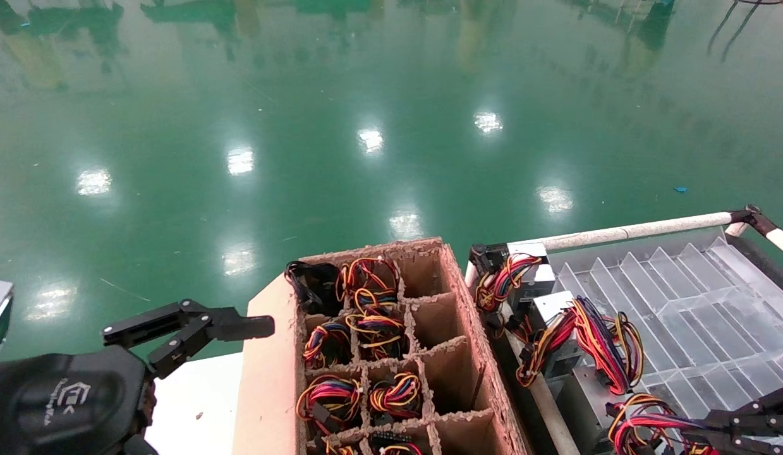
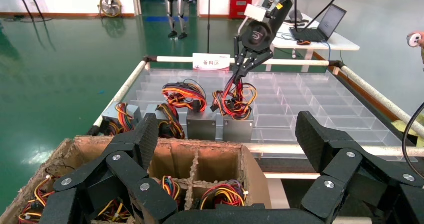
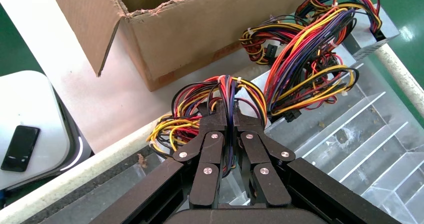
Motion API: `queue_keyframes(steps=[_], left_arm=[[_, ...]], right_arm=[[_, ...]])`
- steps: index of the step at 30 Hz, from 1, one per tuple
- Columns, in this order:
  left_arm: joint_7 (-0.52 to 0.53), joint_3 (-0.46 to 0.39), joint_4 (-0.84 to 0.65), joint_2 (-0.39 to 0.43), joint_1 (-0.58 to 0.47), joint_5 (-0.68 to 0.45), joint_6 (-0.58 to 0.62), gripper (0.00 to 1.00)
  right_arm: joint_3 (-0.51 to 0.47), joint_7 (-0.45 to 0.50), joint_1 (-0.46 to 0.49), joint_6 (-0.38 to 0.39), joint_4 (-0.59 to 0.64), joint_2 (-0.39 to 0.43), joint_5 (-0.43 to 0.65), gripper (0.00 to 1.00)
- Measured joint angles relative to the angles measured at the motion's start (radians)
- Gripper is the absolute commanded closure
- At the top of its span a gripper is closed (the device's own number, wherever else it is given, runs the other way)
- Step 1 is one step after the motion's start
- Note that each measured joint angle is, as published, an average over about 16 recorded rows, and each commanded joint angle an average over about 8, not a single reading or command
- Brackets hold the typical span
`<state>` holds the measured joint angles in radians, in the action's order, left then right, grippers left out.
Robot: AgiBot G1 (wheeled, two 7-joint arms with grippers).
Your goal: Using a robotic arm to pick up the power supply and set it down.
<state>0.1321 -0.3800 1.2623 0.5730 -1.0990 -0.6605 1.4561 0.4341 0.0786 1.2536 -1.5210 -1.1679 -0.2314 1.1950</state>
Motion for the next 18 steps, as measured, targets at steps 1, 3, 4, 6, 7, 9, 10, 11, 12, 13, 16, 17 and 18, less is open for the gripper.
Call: queue_keyframes(steps=[1,3,4,6,7,9,10,11,12,13,16,17,18], left_arm=[[0.0,0.0,0.0,0.0,0.0,0.0,0.0,0.0],[0.0,0.0,0.0,0.0,0.0,0.0,0.0,0.0],[0.0,0.0,0.0,0.0,0.0,0.0,0.0,0.0],[0.0,0.0,0.0,0.0,0.0,0.0,0.0,0.0],[0.0,0.0,0.0,0.0,0.0,0.0,0.0,0.0],[0.0,0.0,0.0,0.0,0.0,0.0,0.0,0.0],[0.0,0.0,0.0,0.0,0.0,0.0,0.0,0.0],[0.0,0.0,0.0,0.0,0.0,0.0,0.0,0.0],[0.0,0.0,0.0,0.0,0.0,0.0,0.0,0.0],[0.0,0.0,0.0,0.0,0.0,0.0,0.0,0.0],[0.0,0.0,0.0,0.0,0.0,0.0,0.0,0.0],[0.0,0.0,0.0,0.0,0.0,0.0,0.0,0.0],[0.0,0.0,0.0,0.0,0.0,0.0,0.0,0.0]], right_arm=[[0.001,0.001,0.003,-0.002,0.001,-0.002,0.003,0.02],[0.002,0.004,0.007,-0.005,0.003,-0.005,0.009,0.0],[0.003,0.005,0.008,-0.006,0.003,-0.006,0.011,0.0],[0.003,0.006,0.011,-0.007,0.004,-0.008,0.013,0.0],[0.003,0.006,0.011,-0.007,0.004,-0.008,0.014,0.0],[0.004,0.007,0.012,-0.008,0.005,-0.009,0.015,0.0],[0.004,0.007,0.012,-0.008,0.004,-0.009,0.015,0.0],[0.004,0.006,0.011,-0.008,0.004,-0.009,0.014,0.0],[0.004,0.006,0.011,-0.007,0.004,-0.008,0.014,0.0],[0.004,0.006,0.01,-0.007,0.004,-0.008,0.013,0.0],[0.004,0.005,0.009,-0.007,0.003,-0.007,0.012,0.0],[0.004,0.005,0.008,-0.007,0.003,-0.006,0.011,0.0],[0.003,0.005,0.008,-0.007,0.003,-0.006,0.009,0.0]])
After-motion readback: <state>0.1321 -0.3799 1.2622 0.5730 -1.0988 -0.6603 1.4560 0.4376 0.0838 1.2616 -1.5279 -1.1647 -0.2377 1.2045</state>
